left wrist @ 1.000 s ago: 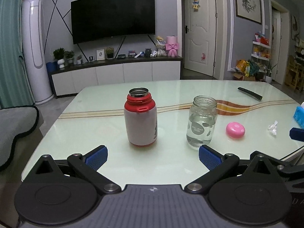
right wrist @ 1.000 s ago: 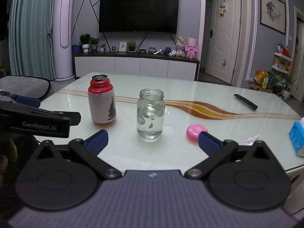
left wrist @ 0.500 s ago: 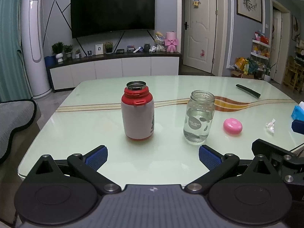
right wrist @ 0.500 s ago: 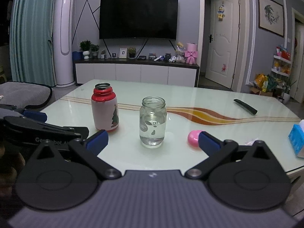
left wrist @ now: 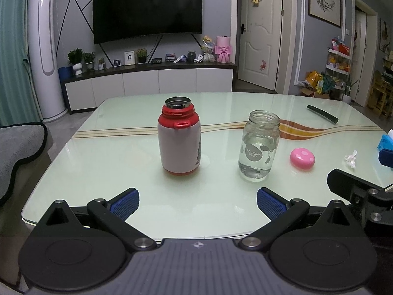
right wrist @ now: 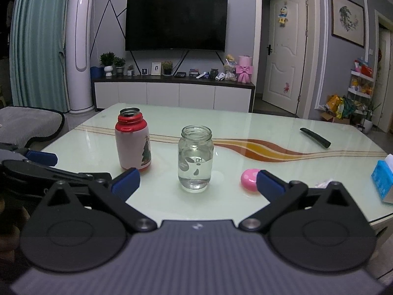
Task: Unscrew bottle cap and pour
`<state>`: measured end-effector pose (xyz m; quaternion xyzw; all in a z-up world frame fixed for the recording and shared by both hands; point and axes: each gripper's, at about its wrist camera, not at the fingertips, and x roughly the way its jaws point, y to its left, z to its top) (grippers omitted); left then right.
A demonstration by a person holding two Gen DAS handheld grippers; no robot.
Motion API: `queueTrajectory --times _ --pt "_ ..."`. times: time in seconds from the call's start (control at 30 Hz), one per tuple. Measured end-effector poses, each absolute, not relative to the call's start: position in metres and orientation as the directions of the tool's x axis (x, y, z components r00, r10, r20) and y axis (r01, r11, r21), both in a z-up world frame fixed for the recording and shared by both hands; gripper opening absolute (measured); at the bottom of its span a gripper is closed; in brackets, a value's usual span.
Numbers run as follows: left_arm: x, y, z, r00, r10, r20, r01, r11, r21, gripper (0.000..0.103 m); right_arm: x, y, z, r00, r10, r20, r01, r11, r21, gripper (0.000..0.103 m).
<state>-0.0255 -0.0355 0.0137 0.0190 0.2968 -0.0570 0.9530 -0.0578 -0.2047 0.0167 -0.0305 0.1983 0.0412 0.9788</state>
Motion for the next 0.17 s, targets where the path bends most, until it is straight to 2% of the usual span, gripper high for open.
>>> queueTrajectory --times 0.17 --pt "-0.0248 -0.0359 0.0144 0.817 -0.104 -0.567 0.124 0.992 -0.003 0.103 -0.0589 -0.2039 0.0152 0.918 0.067 -0.391 -0.093 0.995 -0.047 0.103"
